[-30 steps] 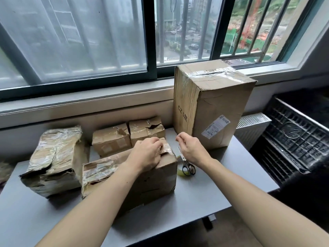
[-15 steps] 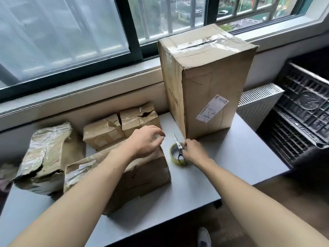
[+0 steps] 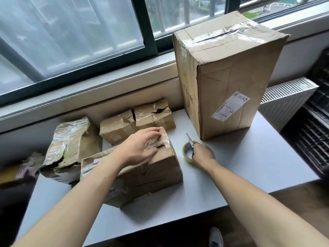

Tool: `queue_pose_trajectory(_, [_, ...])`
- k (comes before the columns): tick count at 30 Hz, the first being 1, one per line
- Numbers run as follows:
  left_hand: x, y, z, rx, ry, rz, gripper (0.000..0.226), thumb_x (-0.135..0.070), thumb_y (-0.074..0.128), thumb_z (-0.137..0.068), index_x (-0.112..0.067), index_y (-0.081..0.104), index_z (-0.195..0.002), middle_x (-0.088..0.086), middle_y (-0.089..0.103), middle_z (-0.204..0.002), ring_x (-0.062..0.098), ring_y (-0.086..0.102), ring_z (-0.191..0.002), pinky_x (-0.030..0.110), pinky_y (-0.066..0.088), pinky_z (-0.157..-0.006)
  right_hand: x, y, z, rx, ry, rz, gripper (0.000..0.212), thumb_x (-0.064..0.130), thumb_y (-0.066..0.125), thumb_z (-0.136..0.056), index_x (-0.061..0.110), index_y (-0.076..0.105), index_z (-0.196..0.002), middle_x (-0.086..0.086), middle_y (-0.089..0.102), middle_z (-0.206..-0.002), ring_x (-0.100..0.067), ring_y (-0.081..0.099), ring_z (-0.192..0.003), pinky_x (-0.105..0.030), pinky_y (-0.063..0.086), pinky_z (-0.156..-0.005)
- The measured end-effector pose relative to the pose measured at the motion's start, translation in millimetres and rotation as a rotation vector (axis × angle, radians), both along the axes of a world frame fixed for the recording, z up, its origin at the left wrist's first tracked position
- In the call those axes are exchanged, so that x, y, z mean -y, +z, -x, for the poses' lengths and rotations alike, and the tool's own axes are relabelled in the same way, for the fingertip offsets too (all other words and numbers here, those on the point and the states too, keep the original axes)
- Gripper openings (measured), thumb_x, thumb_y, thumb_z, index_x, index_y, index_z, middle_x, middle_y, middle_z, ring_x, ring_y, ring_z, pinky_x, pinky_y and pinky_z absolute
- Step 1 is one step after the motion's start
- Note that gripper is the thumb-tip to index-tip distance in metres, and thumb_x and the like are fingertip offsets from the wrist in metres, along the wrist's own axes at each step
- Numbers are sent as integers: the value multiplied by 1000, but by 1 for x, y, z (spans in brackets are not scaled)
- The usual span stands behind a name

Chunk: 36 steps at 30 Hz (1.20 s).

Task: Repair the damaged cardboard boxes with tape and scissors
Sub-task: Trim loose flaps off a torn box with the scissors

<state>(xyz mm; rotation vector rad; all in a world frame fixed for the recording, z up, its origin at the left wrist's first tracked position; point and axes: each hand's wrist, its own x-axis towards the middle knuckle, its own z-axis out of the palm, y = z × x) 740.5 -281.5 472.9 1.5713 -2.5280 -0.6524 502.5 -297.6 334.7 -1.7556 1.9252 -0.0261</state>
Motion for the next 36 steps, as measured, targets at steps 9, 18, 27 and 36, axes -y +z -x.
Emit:
queue_pose_trajectory(9, [-11, -7, 12, 120, -37, 382, 22, -25, 54, -94, -16, 65, -111, -2, 62, -122, 23, 59, -106, 41, 57, -77, -12, 40, -9, 723, -296, -165, 13, 6, 54, -94, -1, 56, -105, -10, 55, -69, -20, 62, -49, -47, 62, -60])
queue_pose_trajectory(18, [0, -11, 1, 142, 97, 444, 29, -36, 39, -97, -18, 62, -96, 3, 68, -91, 29, 62, -87, 41, 53, -66, -32, 111, -17, 1062, -286, -138, 40, 42, 64, -95, 6, 59, -112, -8, 45, -78, -14, 44, -51, -28, 44, -46])
queue_pose_trajectory(27, [17, 1, -9, 42, 265, 253, 20, -34, 56, -96, -20, 71, -97, 3, 73, -98, 27, 64, -95, 34, 49, -77, -56, 164, -34, 1291, -127, -476, 35, 42, 57, -94, 7, 56, -103, -6, 52, -66, -17, 51, -48, -21, 38, -33])
queue_pose_trajectory(36, [23, 3, -17, -7, 267, 202, 20, -25, 50, -101, -15, 67, -105, 10, 71, -104, 33, 63, -97, 36, 49, -81, -60, 167, -33, 1265, -148, -543, 45, 48, 58, -90, 6, 58, -109, -4, 53, -64, -13, 49, -46, -20, 39, -37])
